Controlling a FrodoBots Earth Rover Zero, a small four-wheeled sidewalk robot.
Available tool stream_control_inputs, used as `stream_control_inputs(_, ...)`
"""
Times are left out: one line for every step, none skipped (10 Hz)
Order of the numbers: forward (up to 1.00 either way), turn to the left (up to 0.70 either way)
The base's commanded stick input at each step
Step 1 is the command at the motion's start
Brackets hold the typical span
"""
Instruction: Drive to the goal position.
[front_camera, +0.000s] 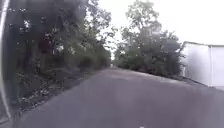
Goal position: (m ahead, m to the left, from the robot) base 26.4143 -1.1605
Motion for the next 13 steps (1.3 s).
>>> stream_control_inputs(0.7,0.0)
stream_control_inputs(0.7,0.0)
stream_control_inputs(0.7,0.0)
stream_control_inputs(0.7,0.0)
stream_control_inputs(0.7,0.0)
stream_control_inputs(0.7,0.0)
stream_control_inputs(0.7,0.0)
stream_control_inputs(0.7,0.0)
stream_control_inputs(0.7,-0.01)
stream_control_inputs(0.7,-0.2)
stream_control_inputs(0.7,-0.34)
stream_control_inputs(0.7,-0.28)
stream_control_inputs(0.7,0.0)
